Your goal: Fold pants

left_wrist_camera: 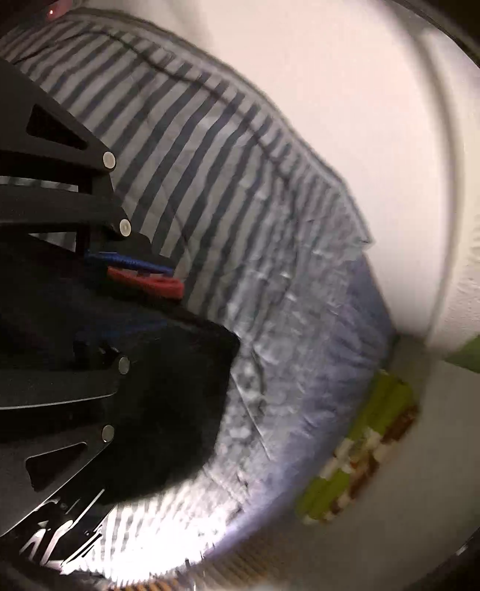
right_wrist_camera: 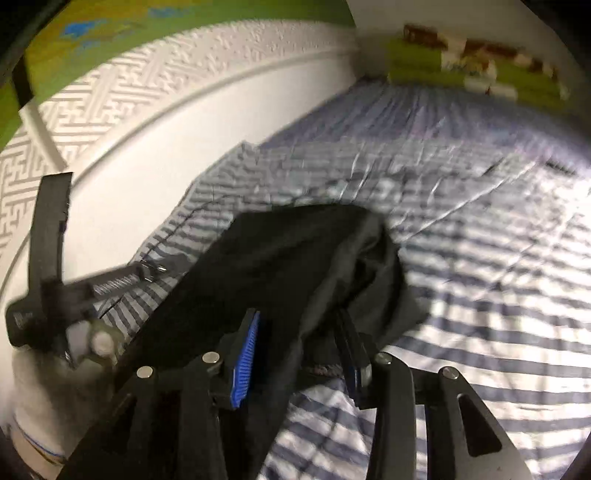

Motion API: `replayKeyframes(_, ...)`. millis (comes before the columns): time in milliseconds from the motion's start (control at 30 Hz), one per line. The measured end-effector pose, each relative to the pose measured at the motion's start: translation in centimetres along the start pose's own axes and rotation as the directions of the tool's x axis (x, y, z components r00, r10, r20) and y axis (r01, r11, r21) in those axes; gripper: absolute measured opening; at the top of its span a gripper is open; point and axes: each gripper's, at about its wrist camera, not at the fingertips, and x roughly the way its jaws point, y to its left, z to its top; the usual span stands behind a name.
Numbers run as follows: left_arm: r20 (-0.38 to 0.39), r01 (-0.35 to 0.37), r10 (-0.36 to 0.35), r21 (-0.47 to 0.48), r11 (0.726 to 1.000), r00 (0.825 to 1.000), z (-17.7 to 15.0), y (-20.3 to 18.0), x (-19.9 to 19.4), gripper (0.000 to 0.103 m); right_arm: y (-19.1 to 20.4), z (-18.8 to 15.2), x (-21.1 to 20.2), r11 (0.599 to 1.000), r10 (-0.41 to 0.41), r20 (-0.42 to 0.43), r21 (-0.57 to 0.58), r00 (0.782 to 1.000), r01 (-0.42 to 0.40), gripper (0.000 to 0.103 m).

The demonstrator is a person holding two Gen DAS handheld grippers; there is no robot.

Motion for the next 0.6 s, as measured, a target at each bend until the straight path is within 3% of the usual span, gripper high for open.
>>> replayKeyframes(100, 0.039, 0.039, -0.042, 0.072, 0.997, 0.998, -0.9, -1.1, -3.8, 0.03, 0.5, -1.2, -3.3, 0.999, 0.027, 0.052, -0.022, 0.998, -0.026, 0.037)
replayKeyframes(200, 0.02, 0.073, -0.074, 0.072, 0.995, 0.997, -2.4, -0.6, -5.5, 0.034, -0.8, -3.0, -3.7, 0.993, 0.086, -0.026, 0.081, 0.996, -0.084, 0.037)
replayKeyframes(267, 0.013, 0.048, -0.05, 0.101, 0.994, 0.999, -3.6, -0.3, -6.3, 0.034, -2.6, -4.6, -3.4, 0.944, 0.246, -0.073, 0.243, 0.967, -0.222, 0.039)
replayKeyframes(300, 0.013, 0.018, -0.019, 0.124, 0.992, 1.0, -4.3, -0.2, -6.5, 0.034, -3.0, -5.1, -3.3, 0.921, 0.293, -0.081, 0.292, 0.953, -0.259, 0.039)
replayKeyframes(367, -0.002, 0.046, -0.046, 0.114, 0.992, 0.999, -5.7, 0.4, -7.2, 0.034, -3.1, -5.5, -3.0, 0.881, 0.367, -0.081, 0.349, 0.927, -0.319, 0.049)
replayKeyframes(500, 0.001, 0.069, -0.069, 0.096, 0.993, 0.998, -7.1, 1.0, -8.4, 0.034, -0.7, -3.5, -0.9, 0.912, 0.345, -0.15, 0.285, 0.926, -0.294, 0.052)
replayKeyframes(533, 0.004, 0.08, -0.08, 0.088, 0.993, 0.997, -7.4, 1.1, -8.9, 0.034, -0.3, -3.0, 0.1, 0.917, 0.333, -0.178, 0.291, 0.926, -0.273, 0.051)
replayKeyframes(567, 0.009, 0.091, -0.092, 0.083, 0.992, 0.996, -7.6, 1.3, -9.2, 0.034, 0.0, -2.8, 1.0, 0.914, 0.34, -0.207, 0.301, 0.917, -0.271, 0.033)
replayKeyframes(600, 0.008, 0.107, -0.108, 0.093, 0.99, 0.994, -7.9, 1.3, -9.8, 0.034, 0.5, -2.2, 1.7, 0.916, 0.334, -0.226, 0.305, 0.915, -0.259, 0.023)
